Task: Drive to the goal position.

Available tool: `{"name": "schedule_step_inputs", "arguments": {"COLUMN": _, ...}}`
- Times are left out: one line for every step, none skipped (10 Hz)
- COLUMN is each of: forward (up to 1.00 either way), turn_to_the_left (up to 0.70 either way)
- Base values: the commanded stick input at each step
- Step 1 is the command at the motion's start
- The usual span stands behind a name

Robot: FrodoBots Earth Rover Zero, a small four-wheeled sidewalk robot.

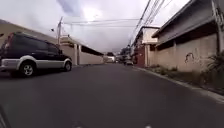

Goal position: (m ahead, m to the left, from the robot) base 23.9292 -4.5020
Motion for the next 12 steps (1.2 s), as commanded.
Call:
{"name": "schedule_step_inputs", "arguments": {"forward": 1.00, "turn_to_the_left": 0.00}}
{"name": "schedule_step_inputs", "arguments": {"forward": 1.00, "turn_to_the_left": 0.00}}
{"name": "schedule_step_inputs", "arguments": {"forward": 1.00, "turn_to_the_left": 0.00}}
{"name": "schedule_step_inputs", "arguments": {"forward": 1.00, "turn_to_the_left": 0.00}}
{"name": "schedule_step_inputs", "arguments": {"forward": 1.00, "turn_to_the_left": 0.00}}
{"name": "schedule_step_inputs", "arguments": {"forward": 1.00, "turn_to_the_left": 0.00}}
{"name": "schedule_step_inputs", "arguments": {"forward": 1.00, "turn_to_the_left": 0.00}}
{"name": "schedule_step_inputs", "arguments": {"forward": 1.00, "turn_to_the_left": -0.17}}
{"name": "schedule_step_inputs", "arguments": {"forward": 1.00, "turn_to_the_left": -0.28}}
{"name": "schedule_step_inputs", "arguments": {"forward": 1.00, "turn_to_the_left": 0.00}}
{"name": "schedule_step_inputs", "arguments": {"forward": 1.00, "turn_to_the_left": 0.00}}
{"name": "schedule_step_inputs", "arguments": {"forward": 1.00, "turn_to_the_left": 0.00}}
